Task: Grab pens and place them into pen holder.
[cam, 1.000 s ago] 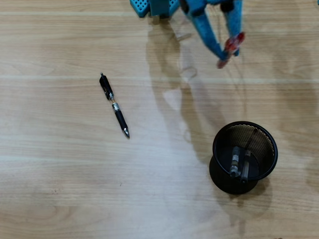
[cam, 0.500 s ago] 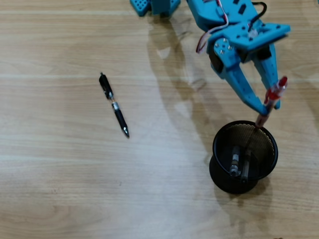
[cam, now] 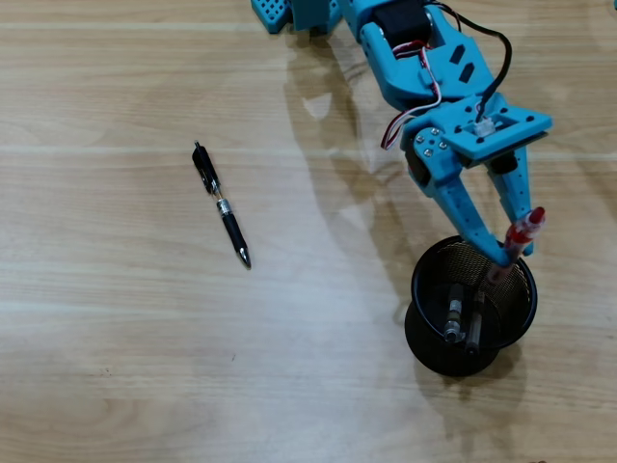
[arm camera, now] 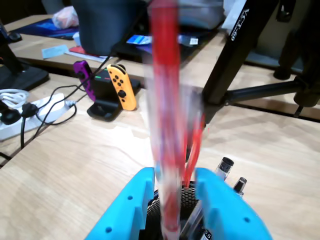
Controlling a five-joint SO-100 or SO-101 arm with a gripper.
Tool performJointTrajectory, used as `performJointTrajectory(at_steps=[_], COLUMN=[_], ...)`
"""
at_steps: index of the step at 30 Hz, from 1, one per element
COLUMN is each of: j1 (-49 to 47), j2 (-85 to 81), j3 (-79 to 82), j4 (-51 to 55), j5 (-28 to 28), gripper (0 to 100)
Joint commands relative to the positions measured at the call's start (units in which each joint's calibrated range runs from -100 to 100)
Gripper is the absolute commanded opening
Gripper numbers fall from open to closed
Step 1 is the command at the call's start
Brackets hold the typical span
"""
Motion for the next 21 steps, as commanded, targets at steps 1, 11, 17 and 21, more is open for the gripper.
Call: performJointTrajectory(at_steps=[1,11,17,21], j1=[0.7,1.7,4.9,8.8], j2=[-0.7,-2.2,-10.0,-17.6], j3=[-2.1,-2.2,-2.9,-3.0], j4=[-1.1,-0.4,20.0,36.8], j5=[0.2,4.0,6.9,11.7], gripper=[14,12,4,2])
